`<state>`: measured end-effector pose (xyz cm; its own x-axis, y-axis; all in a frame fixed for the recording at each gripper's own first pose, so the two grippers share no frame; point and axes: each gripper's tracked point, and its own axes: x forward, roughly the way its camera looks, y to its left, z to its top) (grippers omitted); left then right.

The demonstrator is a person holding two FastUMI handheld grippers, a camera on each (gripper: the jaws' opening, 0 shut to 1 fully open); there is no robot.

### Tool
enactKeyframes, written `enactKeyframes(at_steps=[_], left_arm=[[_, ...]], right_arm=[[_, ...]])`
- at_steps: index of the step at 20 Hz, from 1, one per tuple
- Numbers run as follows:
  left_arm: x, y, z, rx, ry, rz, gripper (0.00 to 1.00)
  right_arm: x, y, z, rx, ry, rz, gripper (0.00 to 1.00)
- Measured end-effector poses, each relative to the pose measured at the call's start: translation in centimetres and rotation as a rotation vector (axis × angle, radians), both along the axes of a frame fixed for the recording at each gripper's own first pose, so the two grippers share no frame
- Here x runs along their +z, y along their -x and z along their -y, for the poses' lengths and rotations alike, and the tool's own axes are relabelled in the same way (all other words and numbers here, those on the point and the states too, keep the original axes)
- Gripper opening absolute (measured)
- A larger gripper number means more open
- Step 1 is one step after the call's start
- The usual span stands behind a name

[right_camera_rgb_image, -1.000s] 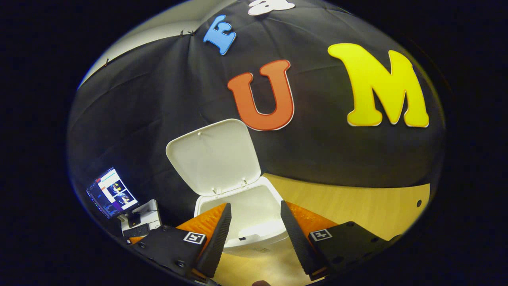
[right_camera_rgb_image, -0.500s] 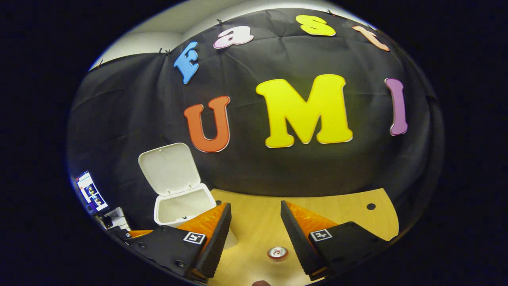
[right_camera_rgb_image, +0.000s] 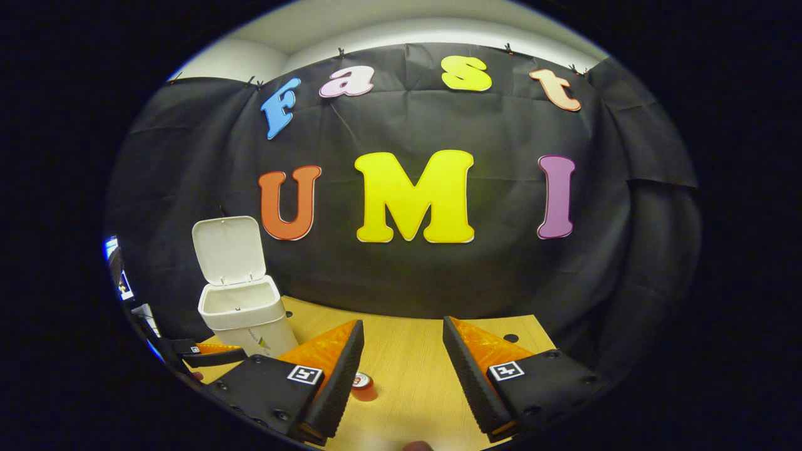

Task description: Press the lid of the desktop garbage bin to open it, pick up the crumpled paper on the desktop and throw it into the bin, then pick up the pop can on the desktop and drop it into the bin, and finally close the garbage bin lid.

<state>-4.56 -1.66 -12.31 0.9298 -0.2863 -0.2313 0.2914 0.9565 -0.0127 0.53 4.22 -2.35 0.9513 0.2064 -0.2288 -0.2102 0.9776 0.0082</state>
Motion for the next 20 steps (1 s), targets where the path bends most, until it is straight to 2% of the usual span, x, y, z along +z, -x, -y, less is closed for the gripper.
enactKeyframes(at_steps=[8, 12, 20], left_arm=[[-5.5, 0.2, 3.3, -0.021, -0.01, -0.074, 0.96], [-9.0, -0.6, 4.9, -0.043, -0.029, -0.103, 0.97], [-17.1, -2.9, 5.8, -0.002, -0.023, -0.208, 0.97]], right_arm=[[-2.6, 3.3, 5.9, -0.114, -0.023, -0.033, 0.87], [-4.7, 4.8, 9.7, -0.191, 0.056, -0.033, 0.89], [-9.4, 8.5, 13.1, -0.244, 0.12, -0.169, 0.89]])
